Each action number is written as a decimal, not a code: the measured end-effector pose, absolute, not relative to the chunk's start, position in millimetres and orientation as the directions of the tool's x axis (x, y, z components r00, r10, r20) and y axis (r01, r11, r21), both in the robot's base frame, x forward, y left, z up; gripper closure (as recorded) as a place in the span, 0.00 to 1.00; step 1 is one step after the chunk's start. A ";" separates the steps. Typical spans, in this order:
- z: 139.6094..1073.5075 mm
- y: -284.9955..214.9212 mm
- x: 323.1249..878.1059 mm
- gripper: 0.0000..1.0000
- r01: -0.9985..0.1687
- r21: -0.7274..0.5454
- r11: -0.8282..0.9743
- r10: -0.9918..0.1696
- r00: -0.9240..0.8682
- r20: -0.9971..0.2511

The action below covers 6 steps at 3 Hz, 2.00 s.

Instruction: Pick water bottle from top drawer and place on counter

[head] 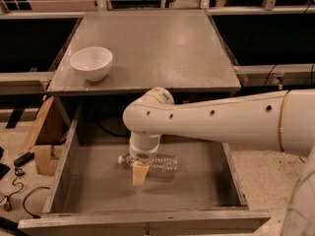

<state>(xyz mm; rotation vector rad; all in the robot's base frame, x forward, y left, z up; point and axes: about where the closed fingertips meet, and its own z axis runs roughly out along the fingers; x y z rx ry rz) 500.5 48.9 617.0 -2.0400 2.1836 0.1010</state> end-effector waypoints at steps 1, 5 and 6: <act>617.0 48.9 500.5 0.49 -0.996 -0.054 0.072 -0.986 -0.063 -0.156; 686.0 4.1 495.4 1.00 -0.997 -0.066 0.045 -0.991 -0.036 -0.128; 744.8 -33.4 508.1 1.00 -0.996 -0.050 0.069 -0.971 -0.056 -0.235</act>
Offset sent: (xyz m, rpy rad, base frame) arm 0.0000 0.0000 0.0000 0.0000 0.0000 0.0000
